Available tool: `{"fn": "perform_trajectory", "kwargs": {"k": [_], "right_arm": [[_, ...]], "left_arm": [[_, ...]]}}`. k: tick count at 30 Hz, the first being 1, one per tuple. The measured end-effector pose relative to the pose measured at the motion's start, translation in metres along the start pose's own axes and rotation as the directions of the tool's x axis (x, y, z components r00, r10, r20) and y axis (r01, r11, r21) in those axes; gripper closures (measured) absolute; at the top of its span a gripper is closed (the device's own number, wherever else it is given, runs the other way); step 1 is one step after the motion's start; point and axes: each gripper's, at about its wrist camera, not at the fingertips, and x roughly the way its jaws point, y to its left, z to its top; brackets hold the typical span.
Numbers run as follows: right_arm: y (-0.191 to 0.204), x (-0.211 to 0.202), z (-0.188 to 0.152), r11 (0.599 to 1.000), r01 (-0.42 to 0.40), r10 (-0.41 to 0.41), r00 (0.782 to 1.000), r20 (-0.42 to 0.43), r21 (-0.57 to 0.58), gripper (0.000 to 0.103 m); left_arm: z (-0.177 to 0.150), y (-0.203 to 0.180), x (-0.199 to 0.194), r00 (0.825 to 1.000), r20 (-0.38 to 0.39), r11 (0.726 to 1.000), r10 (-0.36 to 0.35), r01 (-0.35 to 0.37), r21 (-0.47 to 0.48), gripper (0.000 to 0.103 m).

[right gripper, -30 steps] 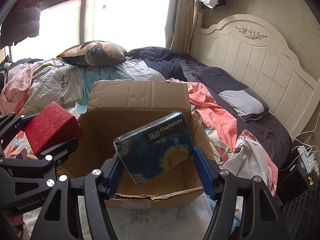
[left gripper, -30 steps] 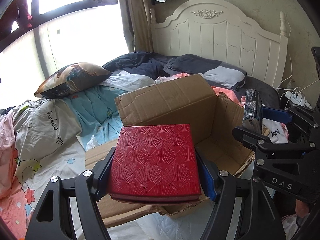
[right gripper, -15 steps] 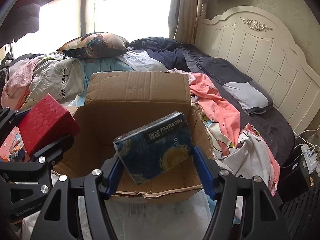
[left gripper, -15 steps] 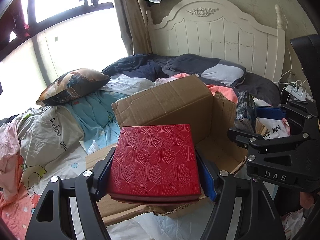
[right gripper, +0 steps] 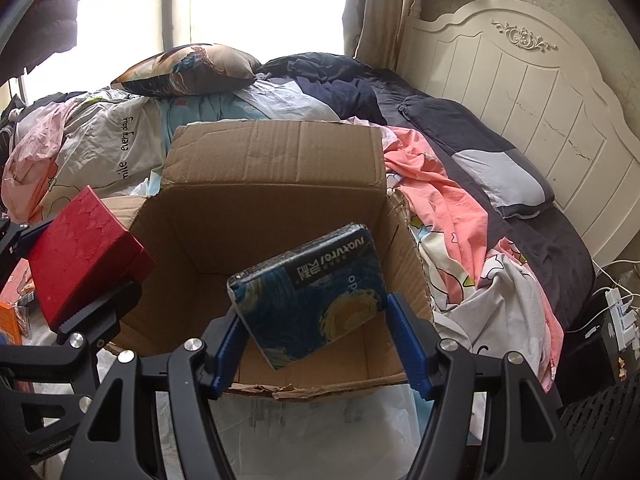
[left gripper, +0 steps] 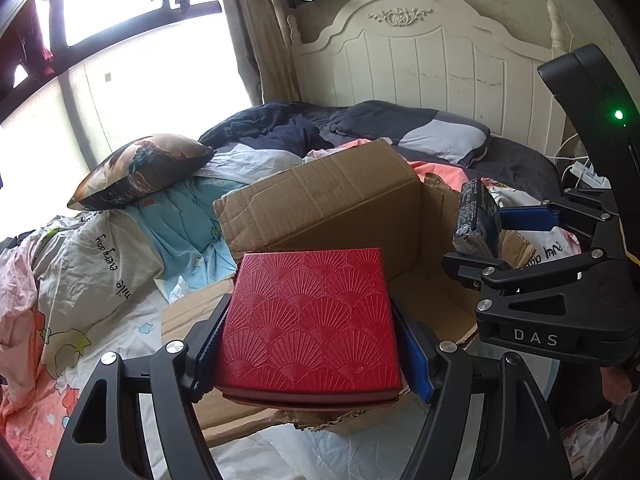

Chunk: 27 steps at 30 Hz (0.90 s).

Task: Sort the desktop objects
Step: 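Lift and carry red box and tissue pack over the open cardboard box, then open right tool to drop blue tissue pack into cardboard box, then lower red box into cardboard box and open left tool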

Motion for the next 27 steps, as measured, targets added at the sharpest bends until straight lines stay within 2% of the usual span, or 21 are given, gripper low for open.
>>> {"fn": "perform_trajectory", "kwargs": {"k": [8, 9, 12, 21, 27], "right_arm": [[0.001, 0.006, 0.004, 1.0, 0.006, -0.006, 1.0, 0.002, 0.014, 0.038], [-0.001, 0.007, 0.004, 1.0, 0.014, -0.014, 1.0, 0.002, 0.022, 0.036], [-0.002, 0.01, 0.005, 0.998, 0.057, -0.057, 0.998, -0.004, 0.024, 0.02], [-0.003, 0.012, 0.002, 0.995, 0.098, -0.099, 0.995, 0.006, 0.02, 0.02], [-0.007, 0.013, 0.0, 0.994, 0.109, -0.11, 0.994, 0.01, 0.018, 0.02]], "left_arm": [[-0.001, -0.002, 0.008, 1.0, -0.012, 1.0, -0.001, 0.001, 0.004, 0.028], [-0.001, -0.002, 0.008, 1.0, -0.011, 1.0, -0.002, 0.002, 0.004, 0.028], [-0.001, -0.003, 0.011, 1.0, -0.015, 1.0, -0.005, 0.005, 0.002, 0.028], [0.005, -0.003, 0.018, 1.0, -0.019, 1.0, -0.018, 0.018, -0.005, 0.028], [0.01, 0.004, 0.024, 1.0, -0.02, 1.0, 0.001, -0.001, -0.026, 0.028]]}}
